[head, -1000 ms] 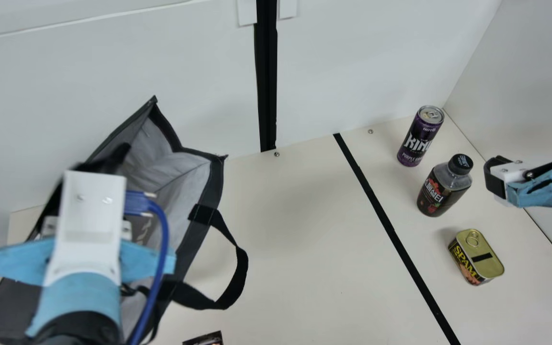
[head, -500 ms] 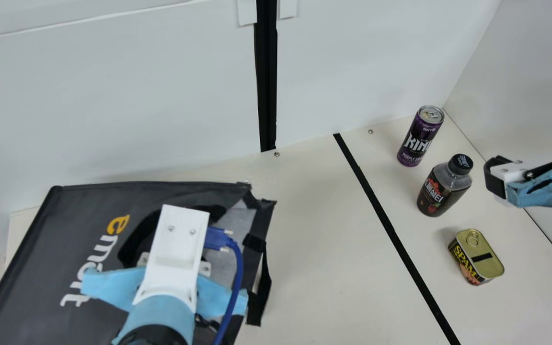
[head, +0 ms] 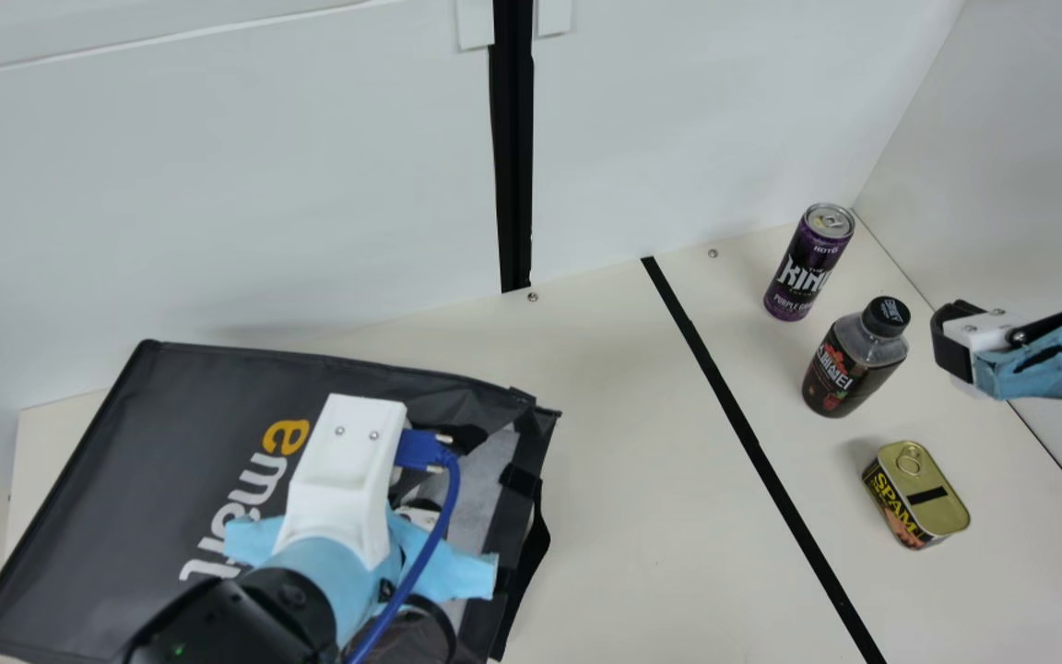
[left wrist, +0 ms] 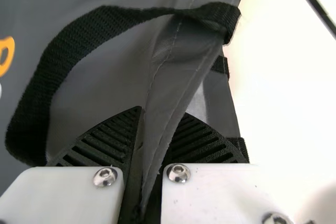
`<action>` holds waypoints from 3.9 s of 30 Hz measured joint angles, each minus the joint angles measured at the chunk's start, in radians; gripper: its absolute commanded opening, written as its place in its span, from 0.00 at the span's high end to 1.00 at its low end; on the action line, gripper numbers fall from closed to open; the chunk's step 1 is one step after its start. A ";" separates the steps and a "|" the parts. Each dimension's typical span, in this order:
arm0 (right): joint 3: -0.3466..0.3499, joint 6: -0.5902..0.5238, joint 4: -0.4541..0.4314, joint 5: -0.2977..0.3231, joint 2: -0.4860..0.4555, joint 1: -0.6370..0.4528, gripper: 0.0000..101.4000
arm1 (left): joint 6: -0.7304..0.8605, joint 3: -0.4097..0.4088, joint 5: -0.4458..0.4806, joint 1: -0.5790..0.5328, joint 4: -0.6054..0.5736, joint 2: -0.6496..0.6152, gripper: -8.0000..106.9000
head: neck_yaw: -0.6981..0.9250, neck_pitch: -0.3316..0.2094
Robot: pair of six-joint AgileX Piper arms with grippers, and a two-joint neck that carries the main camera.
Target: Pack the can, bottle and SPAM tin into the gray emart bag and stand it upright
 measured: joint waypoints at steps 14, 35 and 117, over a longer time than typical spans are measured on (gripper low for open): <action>0.000 0.000 0.000 0.000 0.000 0.000 0.06 | 0.172 0.007 -0.096 0.164 -0.345 0.009 1.00 | 0.000 0.000; 0.000 0.000 0.000 0.000 0.000 0.000 0.06 | 0.336 0.042 -0.113 0.347 -0.654 0.000 1.00 | 0.000 0.000; -0.126 0.230 -0.162 0.000 0.178 0.175 0.06 | 0.378 0.062 -0.118 0.426 -0.709 -0.015 1.00 | 0.000 0.000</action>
